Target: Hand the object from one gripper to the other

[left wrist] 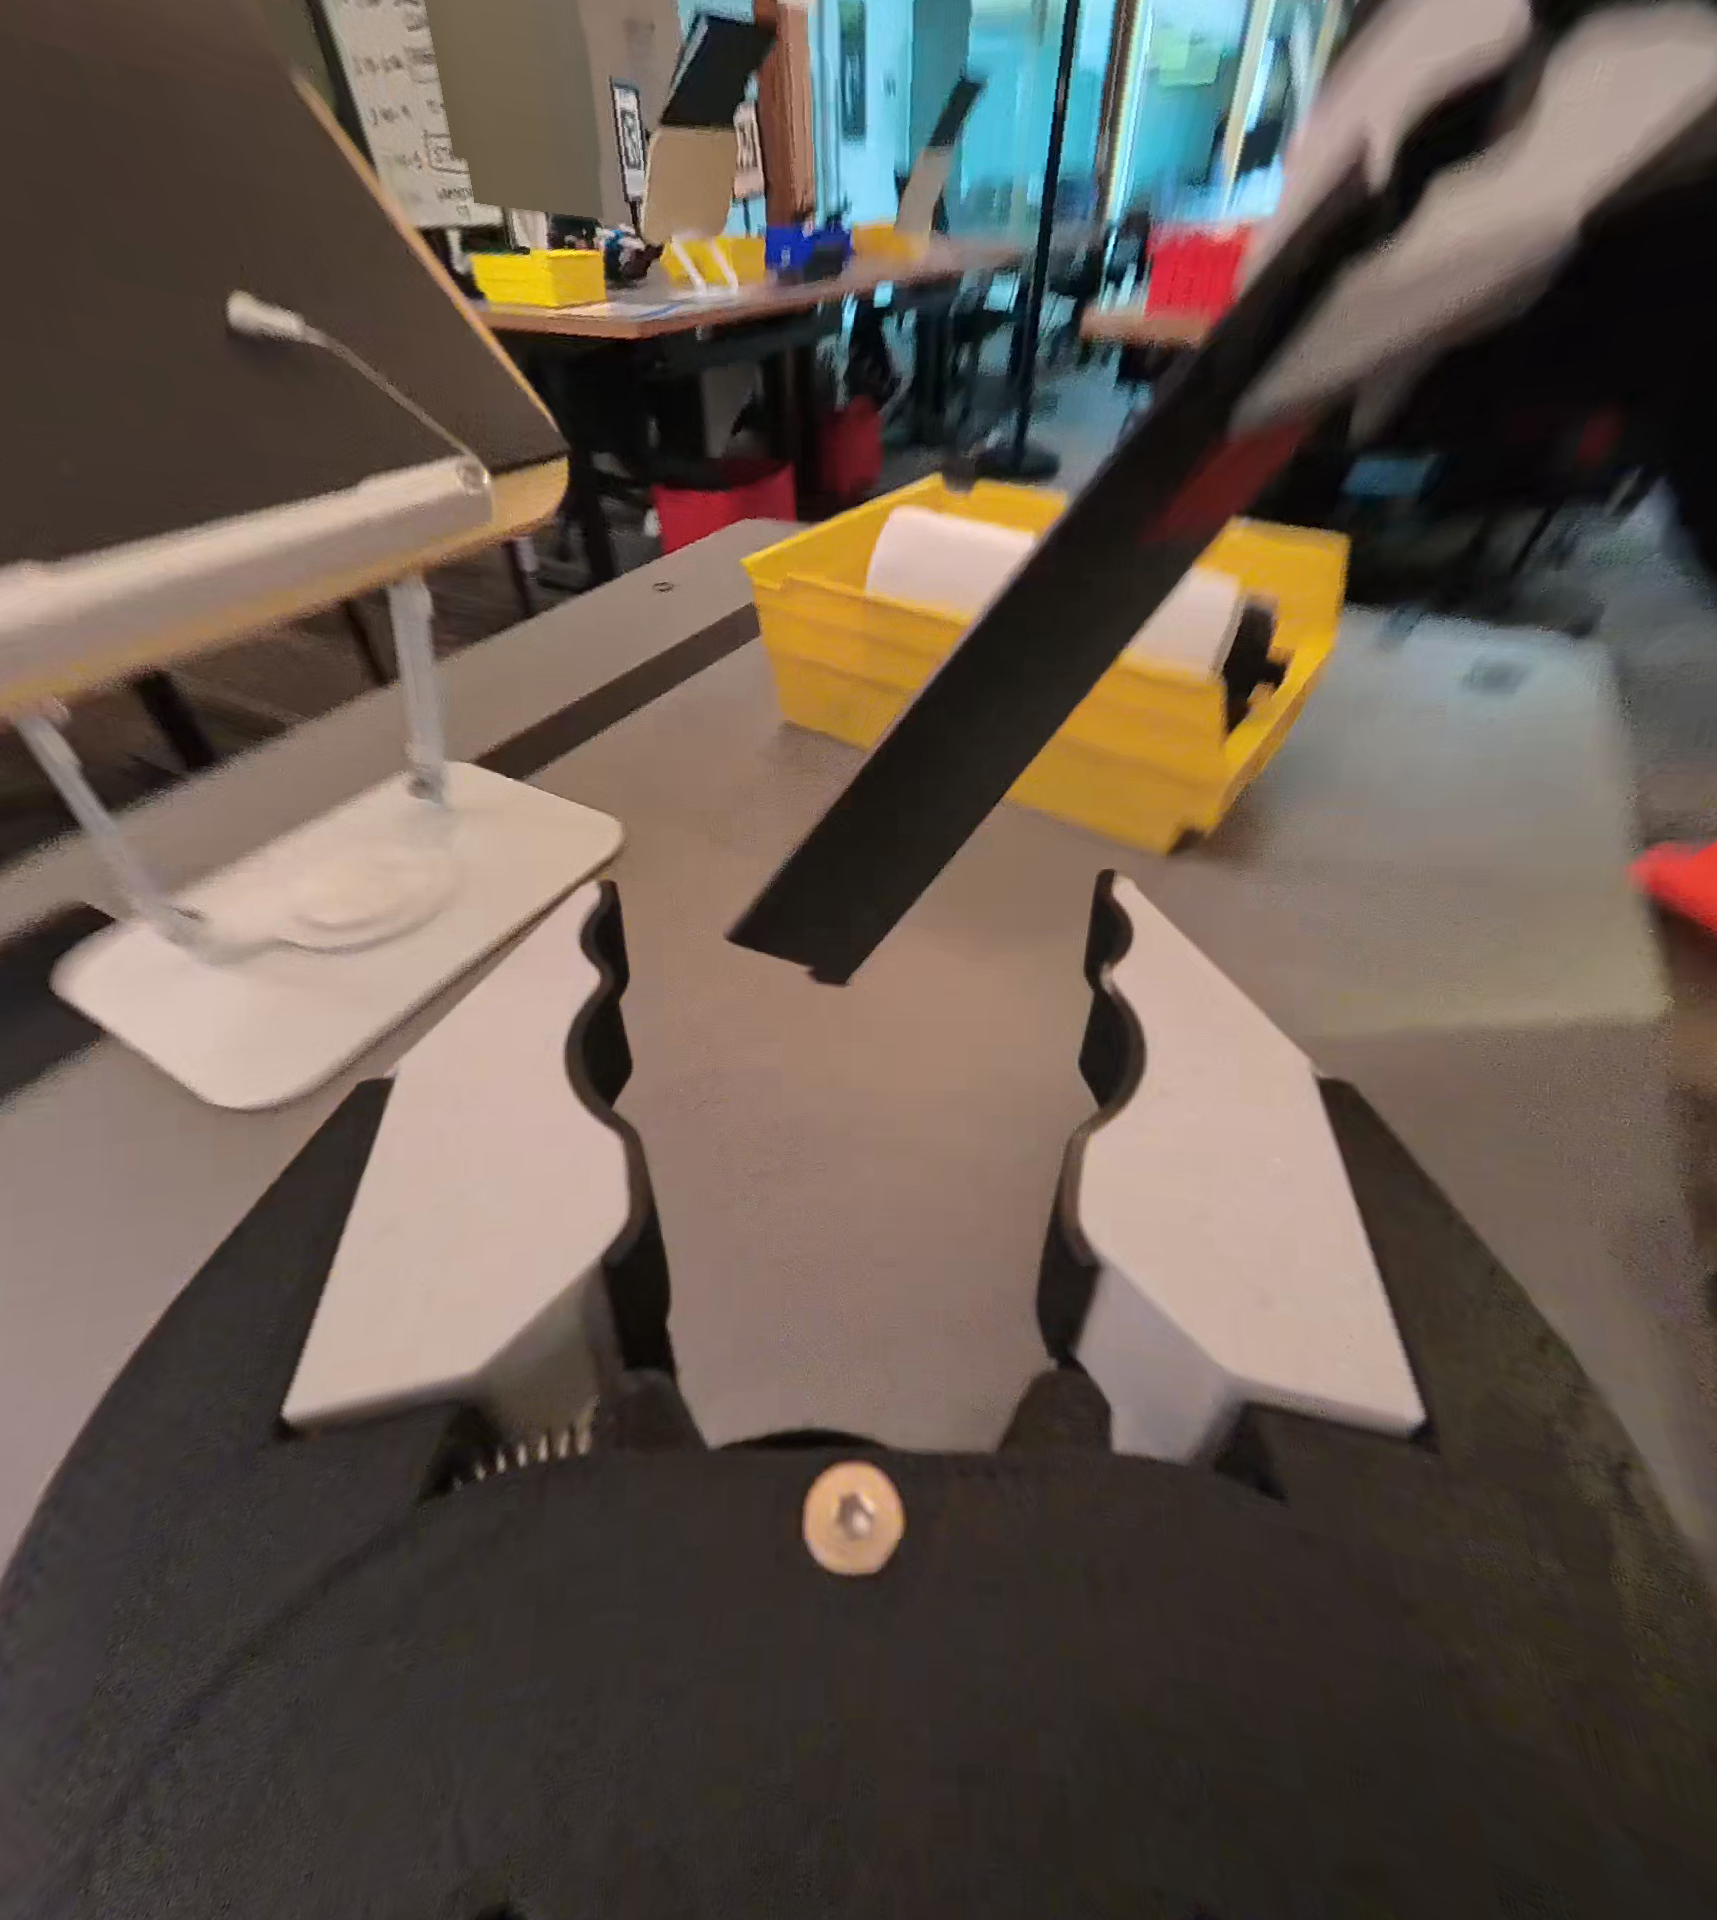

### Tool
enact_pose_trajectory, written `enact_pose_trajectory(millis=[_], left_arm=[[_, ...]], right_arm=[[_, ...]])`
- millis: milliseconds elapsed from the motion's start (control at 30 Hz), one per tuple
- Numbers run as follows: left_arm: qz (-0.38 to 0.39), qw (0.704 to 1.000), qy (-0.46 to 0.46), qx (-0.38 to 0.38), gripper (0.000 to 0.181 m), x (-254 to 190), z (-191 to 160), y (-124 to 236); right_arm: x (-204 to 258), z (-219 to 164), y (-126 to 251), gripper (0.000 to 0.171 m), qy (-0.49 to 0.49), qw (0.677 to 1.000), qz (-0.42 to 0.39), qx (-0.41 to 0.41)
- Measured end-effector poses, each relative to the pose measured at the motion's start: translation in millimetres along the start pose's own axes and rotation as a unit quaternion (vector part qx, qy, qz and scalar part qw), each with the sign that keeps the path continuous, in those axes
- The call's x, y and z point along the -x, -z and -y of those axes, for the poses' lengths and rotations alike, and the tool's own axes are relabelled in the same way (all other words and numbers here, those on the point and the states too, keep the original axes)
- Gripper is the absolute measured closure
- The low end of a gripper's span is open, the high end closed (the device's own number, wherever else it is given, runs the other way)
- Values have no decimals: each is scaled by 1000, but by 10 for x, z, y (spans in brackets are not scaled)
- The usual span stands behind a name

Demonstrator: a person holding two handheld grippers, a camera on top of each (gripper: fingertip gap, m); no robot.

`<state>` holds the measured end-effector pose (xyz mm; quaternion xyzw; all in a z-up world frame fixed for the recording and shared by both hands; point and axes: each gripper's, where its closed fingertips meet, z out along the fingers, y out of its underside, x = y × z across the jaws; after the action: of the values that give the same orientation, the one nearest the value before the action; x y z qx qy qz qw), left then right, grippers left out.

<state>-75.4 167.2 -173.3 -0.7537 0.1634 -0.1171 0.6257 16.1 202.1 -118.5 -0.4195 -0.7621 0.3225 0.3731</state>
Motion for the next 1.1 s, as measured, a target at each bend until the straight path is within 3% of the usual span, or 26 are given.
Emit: enact_pose_trajectory(millis=[67,133,267,367,467,600,667,767,833,867,900,1033,1100], left_arm=[[25,996,-83,35,95,-11,-14,-28],[2,993,-104,48,102,-112,-34,-65],[-103,990,-68,63,109,-478,-197,-155],[-129,990,-28,51,116,-600,-256,-221],[-153,988,12,20,136,-671,-218,-254],[-192,981,34,0,176,-761,-157,-239],[-207,977,48,4,181,-782,-166,-229],[-212,971,114,-8,181,-749,-125,-239],[-221,957,183,-32,181,-690,-57,-236],[-222,948,225,-45,181,-633,-21,-239],[-227,936,263,-61,181,-584,18,-232],[-242,891,370,-100,181,-424,121,-205],[-240,876,403,-110,181,-358,147,-201]], right_arm=[[33,-20,28,171,-4,998,55,30],[87,8,63,171,0,992,116,45],[29,116,90,171,6,981,186,49],[21,221,117,171,13,973,228,38],[29,291,118,171,18,968,249,31],[61,331,83,171,19,964,265,28],[69,348,60,171,14,963,269,23],[-182,378,-67,157,7,982,189,16],[-433,444,-95,124,12,995,97,3],[-575,480,-77,99,26,999,32,0],[-598,528,-35,92,43,999,-6,-11],[-433,449,-11,98,187,972,-141,22],[-243,316,-129,104,294,935,-192,54]])
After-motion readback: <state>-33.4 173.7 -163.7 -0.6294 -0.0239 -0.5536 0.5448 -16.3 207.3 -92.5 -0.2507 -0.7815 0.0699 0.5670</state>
